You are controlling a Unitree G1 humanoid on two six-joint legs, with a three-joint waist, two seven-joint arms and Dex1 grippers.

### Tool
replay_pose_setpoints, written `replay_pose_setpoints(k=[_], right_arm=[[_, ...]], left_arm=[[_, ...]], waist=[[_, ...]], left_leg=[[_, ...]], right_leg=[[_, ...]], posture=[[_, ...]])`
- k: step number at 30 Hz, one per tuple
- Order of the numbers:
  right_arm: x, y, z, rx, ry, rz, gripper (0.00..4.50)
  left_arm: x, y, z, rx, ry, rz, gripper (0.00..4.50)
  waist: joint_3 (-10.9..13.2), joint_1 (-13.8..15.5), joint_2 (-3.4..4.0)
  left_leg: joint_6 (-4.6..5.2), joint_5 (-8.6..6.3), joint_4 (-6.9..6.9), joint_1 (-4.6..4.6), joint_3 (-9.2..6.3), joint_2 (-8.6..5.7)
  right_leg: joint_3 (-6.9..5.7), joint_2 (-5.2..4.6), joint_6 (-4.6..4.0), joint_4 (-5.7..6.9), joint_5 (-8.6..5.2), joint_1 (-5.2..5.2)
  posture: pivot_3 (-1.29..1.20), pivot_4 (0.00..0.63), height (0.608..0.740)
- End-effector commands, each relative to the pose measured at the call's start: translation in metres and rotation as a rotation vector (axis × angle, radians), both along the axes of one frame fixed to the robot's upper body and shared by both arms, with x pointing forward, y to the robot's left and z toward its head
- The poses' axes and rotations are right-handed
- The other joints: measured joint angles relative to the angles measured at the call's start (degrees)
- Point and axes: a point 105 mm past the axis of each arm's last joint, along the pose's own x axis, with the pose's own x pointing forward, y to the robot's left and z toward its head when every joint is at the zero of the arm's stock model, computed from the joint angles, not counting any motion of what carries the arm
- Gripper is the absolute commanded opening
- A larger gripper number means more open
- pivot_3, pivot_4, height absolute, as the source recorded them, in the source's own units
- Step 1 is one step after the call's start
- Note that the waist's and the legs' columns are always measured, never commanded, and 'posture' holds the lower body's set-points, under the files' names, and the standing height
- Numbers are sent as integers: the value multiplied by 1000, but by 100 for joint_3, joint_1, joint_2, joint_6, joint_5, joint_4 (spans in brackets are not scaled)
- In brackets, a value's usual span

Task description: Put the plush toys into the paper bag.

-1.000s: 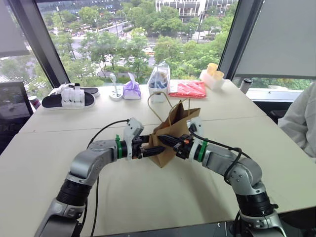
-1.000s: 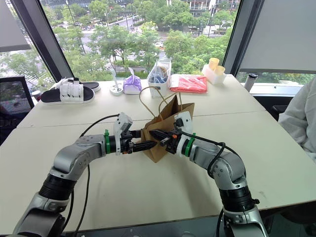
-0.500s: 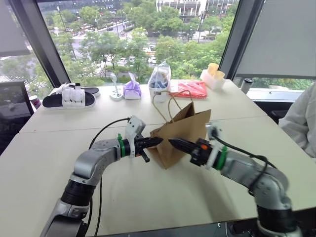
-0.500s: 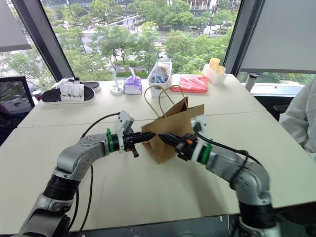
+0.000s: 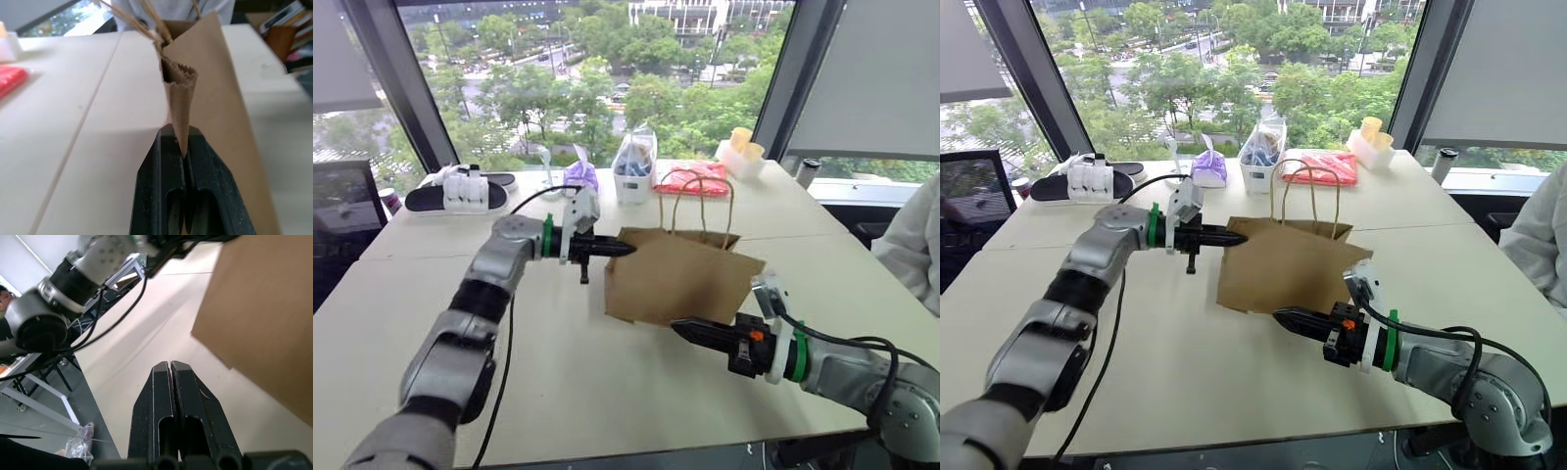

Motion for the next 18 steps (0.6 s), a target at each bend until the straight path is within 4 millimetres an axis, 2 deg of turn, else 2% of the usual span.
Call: replay_pose_setpoints(k=[1,5,8,9,11,18], right_arm=[[-7,4,8,16,-43,-1,0],[-8,1,6,14,-42,-41,0],[-9,-1,5,11,-40,-54,0],[-9,-1,5,10,-40,-55,0],[-8,-1,4,6,-40,-55,0],[-3,-1,3,-10,-38,-32,0]], left_arm=[[11,4,-21,120,-23,12,24],[10,9,-36,166,21,-6,24],[8,10,-38,152,35,-15,24],[8,10,-36,128,38,-16,268],[7,11,-33,99,52,-21,904],[4,21,-24,18,78,-3,4359]], waist=[[0,8,-1],[2,1,-5],[3,12,-9],[3,11,-9],[3,9,-10],[4,-18,-10]], left_leg=[[-1,0,0,-2,0,-1],[8,-5,-1,-5,-1,-4],[9,-5,4,-5,-5,-5],[11,-6,8,-4,-6,-6],[15,-8,14,-4,-6,-6],[19,-11,22,-3,-8,-2]], right_leg=[[0,0,2,0,1,-1],[0,-2,5,4,3,-7],[-1,-2,6,5,3,-3],[-1,-1,8,5,4,0],[-2,-1,9,5,4,6],[-4,5,10,11,4,5]], posture=[[0,150,740],[0,150,740],[0,150,740],[0,150,740],[0,150,740],[0,150,740]])
